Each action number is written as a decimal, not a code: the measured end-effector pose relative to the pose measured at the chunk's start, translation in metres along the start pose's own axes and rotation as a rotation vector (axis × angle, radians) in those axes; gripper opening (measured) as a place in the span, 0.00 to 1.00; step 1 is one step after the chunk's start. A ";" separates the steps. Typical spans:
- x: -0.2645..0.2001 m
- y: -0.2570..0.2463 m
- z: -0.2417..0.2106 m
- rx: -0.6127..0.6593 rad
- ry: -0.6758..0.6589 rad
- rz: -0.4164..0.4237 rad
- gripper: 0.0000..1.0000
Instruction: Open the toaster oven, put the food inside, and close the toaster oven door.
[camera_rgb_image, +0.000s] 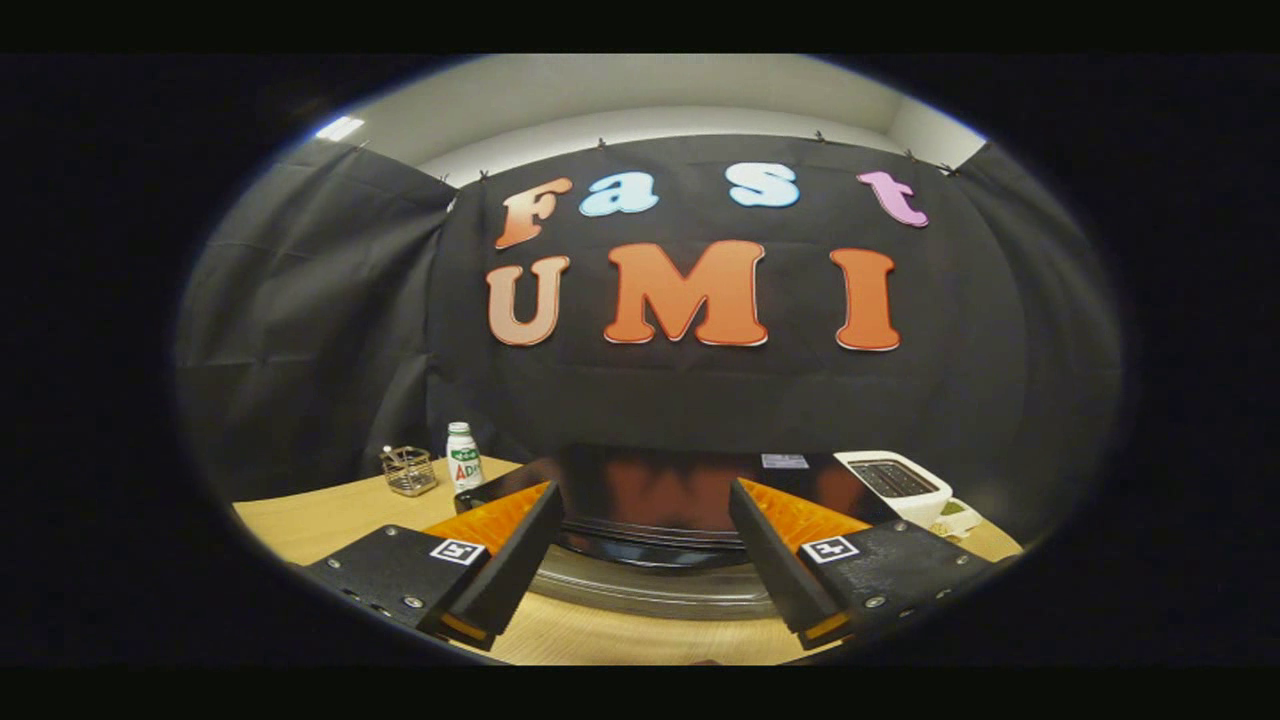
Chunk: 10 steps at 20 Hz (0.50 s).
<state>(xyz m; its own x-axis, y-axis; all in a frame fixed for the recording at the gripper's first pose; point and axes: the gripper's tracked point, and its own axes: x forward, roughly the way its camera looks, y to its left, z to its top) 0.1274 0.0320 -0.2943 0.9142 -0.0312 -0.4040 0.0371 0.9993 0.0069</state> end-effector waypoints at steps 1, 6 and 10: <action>0.003 -0.003 -0.004 0.001 0.009 -0.009 0.99; 0.015 -0.006 -0.031 0.006 0.065 -0.026 0.99; 0.012 -0.003 -0.034 0.038 0.057 -0.016 0.98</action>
<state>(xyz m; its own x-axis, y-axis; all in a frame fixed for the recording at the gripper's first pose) 0.1248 0.0298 -0.3303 0.8888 -0.0451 -0.4560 0.0680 0.9971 0.0341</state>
